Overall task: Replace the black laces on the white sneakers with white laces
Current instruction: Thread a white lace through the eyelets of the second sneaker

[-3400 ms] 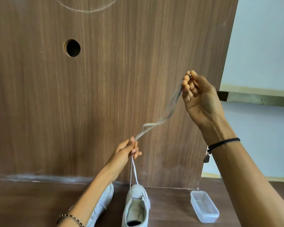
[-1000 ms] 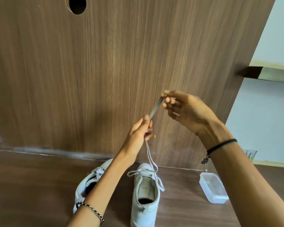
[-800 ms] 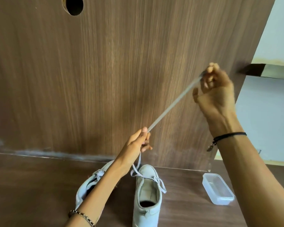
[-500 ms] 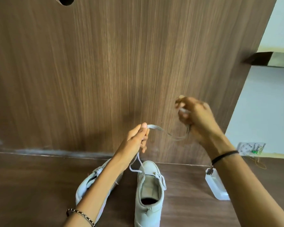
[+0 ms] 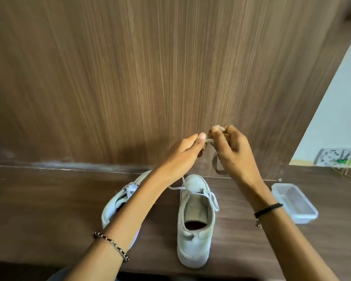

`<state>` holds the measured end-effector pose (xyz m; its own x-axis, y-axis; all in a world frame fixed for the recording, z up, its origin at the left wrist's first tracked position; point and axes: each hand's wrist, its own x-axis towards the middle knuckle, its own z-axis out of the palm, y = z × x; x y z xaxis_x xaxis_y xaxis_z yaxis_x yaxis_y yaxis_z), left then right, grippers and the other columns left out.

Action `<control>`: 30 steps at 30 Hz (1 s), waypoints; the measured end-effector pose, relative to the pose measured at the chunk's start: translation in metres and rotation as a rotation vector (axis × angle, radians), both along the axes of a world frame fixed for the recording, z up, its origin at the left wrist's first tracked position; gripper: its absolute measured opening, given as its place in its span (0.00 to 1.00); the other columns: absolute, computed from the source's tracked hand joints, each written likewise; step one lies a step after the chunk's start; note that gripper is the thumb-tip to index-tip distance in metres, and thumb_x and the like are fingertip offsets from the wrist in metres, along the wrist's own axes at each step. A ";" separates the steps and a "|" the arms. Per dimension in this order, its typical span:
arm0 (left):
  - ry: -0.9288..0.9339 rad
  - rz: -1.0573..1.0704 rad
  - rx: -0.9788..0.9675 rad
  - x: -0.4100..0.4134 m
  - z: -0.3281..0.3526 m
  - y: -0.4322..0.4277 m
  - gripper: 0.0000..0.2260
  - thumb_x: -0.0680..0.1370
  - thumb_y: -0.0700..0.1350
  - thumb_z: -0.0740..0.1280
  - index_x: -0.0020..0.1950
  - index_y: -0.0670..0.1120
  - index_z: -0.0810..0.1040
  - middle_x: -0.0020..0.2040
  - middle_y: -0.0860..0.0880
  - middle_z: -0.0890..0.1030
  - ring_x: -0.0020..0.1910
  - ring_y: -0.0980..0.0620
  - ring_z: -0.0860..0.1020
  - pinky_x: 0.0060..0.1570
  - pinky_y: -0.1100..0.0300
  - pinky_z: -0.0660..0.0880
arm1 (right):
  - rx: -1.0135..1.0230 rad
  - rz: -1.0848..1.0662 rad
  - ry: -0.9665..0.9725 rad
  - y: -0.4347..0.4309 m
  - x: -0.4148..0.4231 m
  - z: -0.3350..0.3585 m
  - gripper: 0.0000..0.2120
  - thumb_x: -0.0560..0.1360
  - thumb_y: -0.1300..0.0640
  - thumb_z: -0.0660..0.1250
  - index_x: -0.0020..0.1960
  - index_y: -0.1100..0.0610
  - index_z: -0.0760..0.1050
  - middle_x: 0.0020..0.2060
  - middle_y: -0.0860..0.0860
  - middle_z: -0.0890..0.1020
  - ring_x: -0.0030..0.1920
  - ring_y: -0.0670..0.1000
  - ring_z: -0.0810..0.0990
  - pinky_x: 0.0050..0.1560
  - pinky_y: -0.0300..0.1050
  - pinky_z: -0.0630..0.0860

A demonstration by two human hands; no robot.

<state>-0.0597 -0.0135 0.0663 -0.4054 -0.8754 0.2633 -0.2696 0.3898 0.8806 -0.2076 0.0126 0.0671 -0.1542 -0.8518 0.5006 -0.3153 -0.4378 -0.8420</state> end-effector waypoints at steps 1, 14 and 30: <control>0.017 -0.026 0.011 0.000 0.001 0.001 0.16 0.87 0.56 0.54 0.50 0.49 0.75 0.32 0.56 0.76 0.32 0.64 0.77 0.36 0.65 0.65 | -0.007 0.025 -0.192 -0.002 -0.004 0.005 0.13 0.86 0.54 0.61 0.48 0.61 0.75 0.28 0.49 0.73 0.26 0.46 0.68 0.26 0.37 0.67; 0.130 -0.079 0.075 -0.005 -0.016 -0.008 0.15 0.87 0.53 0.54 0.45 0.47 0.69 0.32 0.59 0.65 0.30 0.59 0.62 0.33 0.65 0.65 | 0.173 0.156 -0.971 0.000 -0.049 0.008 0.13 0.84 0.52 0.63 0.42 0.53 0.77 0.28 0.43 0.68 0.24 0.42 0.62 0.22 0.33 0.59; 0.074 -0.064 0.035 0.001 -0.021 -0.011 0.12 0.87 0.51 0.57 0.49 0.47 0.74 0.34 0.57 0.68 0.31 0.58 0.63 0.33 0.64 0.63 | 0.285 0.203 -0.104 0.012 -0.018 -0.010 0.21 0.78 0.37 0.66 0.52 0.54 0.84 0.27 0.50 0.70 0.25 0.47 0.64 0.28 0.37 0.64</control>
<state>-0.0582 -0.0246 0.0451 -0.4417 -0.8573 0.2645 -0.1785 0.3729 0.9106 -0.2253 0.0250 0.0573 -0.0051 -0.9734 0.2292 -0.1524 -0.2258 -0.9622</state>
